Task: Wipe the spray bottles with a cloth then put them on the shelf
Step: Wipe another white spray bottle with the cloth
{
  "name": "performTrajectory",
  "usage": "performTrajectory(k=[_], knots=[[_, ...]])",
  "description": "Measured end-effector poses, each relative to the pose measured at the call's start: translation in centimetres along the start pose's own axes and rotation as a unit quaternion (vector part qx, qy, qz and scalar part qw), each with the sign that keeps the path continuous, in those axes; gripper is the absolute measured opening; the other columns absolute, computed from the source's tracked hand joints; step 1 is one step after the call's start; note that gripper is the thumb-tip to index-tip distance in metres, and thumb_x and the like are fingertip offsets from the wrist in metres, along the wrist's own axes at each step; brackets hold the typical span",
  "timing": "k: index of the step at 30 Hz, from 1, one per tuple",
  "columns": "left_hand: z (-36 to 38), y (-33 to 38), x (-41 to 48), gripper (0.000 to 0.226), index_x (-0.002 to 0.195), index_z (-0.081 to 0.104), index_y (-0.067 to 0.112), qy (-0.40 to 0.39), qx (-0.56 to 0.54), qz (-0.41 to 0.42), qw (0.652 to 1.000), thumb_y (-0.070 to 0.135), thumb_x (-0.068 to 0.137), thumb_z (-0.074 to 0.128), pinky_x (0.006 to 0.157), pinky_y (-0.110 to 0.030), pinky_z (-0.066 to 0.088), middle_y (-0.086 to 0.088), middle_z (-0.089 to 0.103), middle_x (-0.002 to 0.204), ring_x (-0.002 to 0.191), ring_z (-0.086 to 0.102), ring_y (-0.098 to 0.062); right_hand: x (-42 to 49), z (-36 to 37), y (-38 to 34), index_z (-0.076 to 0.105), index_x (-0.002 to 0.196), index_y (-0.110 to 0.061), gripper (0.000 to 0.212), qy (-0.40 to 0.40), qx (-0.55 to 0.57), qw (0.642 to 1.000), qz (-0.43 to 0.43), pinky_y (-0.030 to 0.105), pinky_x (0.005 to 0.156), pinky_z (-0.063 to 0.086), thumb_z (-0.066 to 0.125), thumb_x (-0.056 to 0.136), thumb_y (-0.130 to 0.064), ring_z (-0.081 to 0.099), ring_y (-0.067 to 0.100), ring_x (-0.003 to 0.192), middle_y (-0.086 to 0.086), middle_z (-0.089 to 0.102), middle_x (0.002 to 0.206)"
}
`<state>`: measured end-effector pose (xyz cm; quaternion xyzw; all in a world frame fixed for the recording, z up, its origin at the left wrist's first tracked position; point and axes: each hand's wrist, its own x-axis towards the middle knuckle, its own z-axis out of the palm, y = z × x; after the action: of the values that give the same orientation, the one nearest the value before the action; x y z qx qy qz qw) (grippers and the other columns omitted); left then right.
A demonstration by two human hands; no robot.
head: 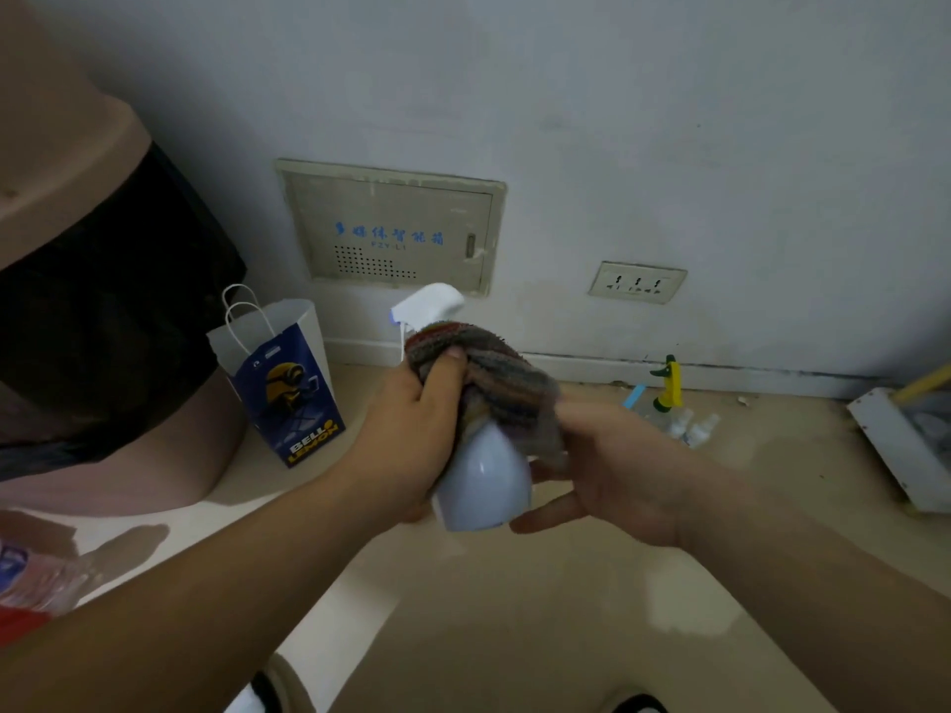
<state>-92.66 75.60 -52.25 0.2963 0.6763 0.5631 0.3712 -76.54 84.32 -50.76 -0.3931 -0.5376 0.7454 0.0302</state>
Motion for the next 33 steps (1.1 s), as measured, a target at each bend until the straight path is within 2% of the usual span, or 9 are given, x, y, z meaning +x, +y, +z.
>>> performTrajectory(k=[5, 7, 11, 13, 16, 21, 25, 30, 33], knots=[[1.1, 0.0, -0.5, 0.047, 0.097, 0.069, 0.015, 0.025, 0.076, 0.046, 0.996, 0.046, 0.107, 0.036, 0.069, -0.036, 0.055, -0.004, 0.073, 0.086, 0.079, 0.068, -0.01, 0.7, 0.9, 0.7, 0.06, 0.135, -0.022, 0.035, 0.005, 0.029, 0.999, 0.028, 0.062, 0.088, 0.061, 0.054, 0.106, -0.04, 0.067, 0.044, 0.12, 0.016, 0.071, 0.13], [1.1, 0.0, -0.4, 0.038, 0.103, 0.069, 0.021, 0.031, 0.046, 0.056, 0.997, 0.044, 0.107, 0.038, 0.074, -0.026, 0.053, 0.006, 0.073, 0.09, 0.082, 0.069, -0.001, 0.7, 1.2, 0.8, 0.059, 0.137, -0.026, 0.033, -0.002, 0.066, 0.997, 0.028, 0.062, 0.088, 0.06, 0.052, 0.107, -0.037, 0.063, 0.047, 0.124, 0.017, 0.069, 0.133], [1.3, -1.0, -1.1, 0.032, 0.12, 0.063, 0.035, -0.07, 0.095, 0.096, 0.988, 0.048, 0.106, 0.038, 0.1, -0.038, 0.053, 0.012, 0.07, 0.109, 0.106, 0.065, -0.004, 0.6, 0.2, 0.7, 0.065, 0.137, -0.015, 0.046, -0.003, 0.125, 0.992, 0.019, 0.068, 0.099, 0.052, 0.054, 0.098, -0.037, 0.062, 0.046, 0.127, 0.015, 0.071, 0.133], [1.3, -1.8, -1.9, 0.036, 0.127, 0.058, 0.038, -0.123, 0.177, 0.142, 0.966, 0.056, 0.105, 0.035, 0.097, -0.038, 0.054, 0.013, 0.067, 0.114, 0.107, 0.063, -0.002, 0.5, -0.4, 0.1, 0.071, 0.125, -0.01, 0.051, 0.026, 0.163, 0.986, 0.009, 0.061, 0.099, 0.052, 0.061, 0.083, -0.036, 0.069, 0.04, 0.112, 0.011, 0.076, 0.119], [1.6, -2.4, -2.9, 0.056, 0.144, 0.039, 0.044, -0.167, 0.249, 0.14, 0.944, 0.069, 0.095, 0.037, 0.097, -0.042, 0.054, 0.016, 0.058, 0.131, 0.116, 0.059, -0.005, 0.5, -0.1, -0.3, 0.075, 0.113, -0.011, 0.043, 0.112, 0.194, 0.974, 0.014, 0.043, 0.082, 0.058, 0.062, 0.087, -0.042, 0.071, 0.032, 0.088, 0.014, 0.076, 0.101], [1.6, -0.7, -2.5, 0.033, 0.115, 0.05, 0.047, -0.168, 0.127, 0.029, 0.977, 0.051, 0.085, 0.062, 0.08, -0.046, 0.064, 0.012, 0.073, 0.101, 0.091, 0.073, -0.008, 0.6, 2.1, 0.8, 0.069, 0.127, -0.025, 0.043, 0.136, 0.171, 0.976, -0.022, 0.04, 0.076, 0.063, 0.055, 0.1, -0.056, 0.079, 0.027, 0.094, 0.011, 0.08, 0.109], [1.3, -0.1, -2.1, 0.05, 0.115, 0.054, 0.038, -0.142, 0.1, -0.015, 0.985, 0.048, 0.069, 0.072, 0.084, -0.036, 0.063, 0.013, 0.074, 0.097, 0.086, 0.072, 0.001, -0.4, 3.0, 0.8, 0.073, 0.123, -0.026, 0.045, 0.11, 0.156, 0.981, -0.032, 0.032, 0.061, 0.061, 0.048, 0.102, -0.058, 0.08, 0.018, 0.08, 0.005, 0.082, 0.098], [0.9, 0.7, -1.7, 0.033, 0.108, 0.068, 0.021, -0.136, 0.031, -0.04, 0.989, 0.031, 0.078, 0.074, 0.085, -0.05, 0.063, -0.004, 0.078, 0.09, 0.087, 0.077, -0.02, -0.8, 4.5, 1.2, 0.065, 0.133, -0.033, 0.044, 0.084, 0.103, 0.989, -0.072, 0.026, 0.054, 0.058, 0.039, 0.106, -0.056, 0.078, 0.011, 0.073, -0.002, 0.08, 0.089], [0.0, 1.0, -1.3, 0.018, 0.102, 0.07, 0.023, -0.122, 0.053, -0.025, 0.991, 0.028, 0.085, 0.074, 0.086, -0.045, 0.063, 0.001, 0.078, 0.087, 0.083, 0.076, -0.014, -0.8, 4.9, 1.0, 0.067, 0.129, -0.041, 0.049, 0.057, 0.081, 0.993, -0.064, 0.05, 0.092, 0.062, 0.036, 0.102, -0.067, 0.078, 0.02, 0.1, -0.001, 0.081, 0.107]])
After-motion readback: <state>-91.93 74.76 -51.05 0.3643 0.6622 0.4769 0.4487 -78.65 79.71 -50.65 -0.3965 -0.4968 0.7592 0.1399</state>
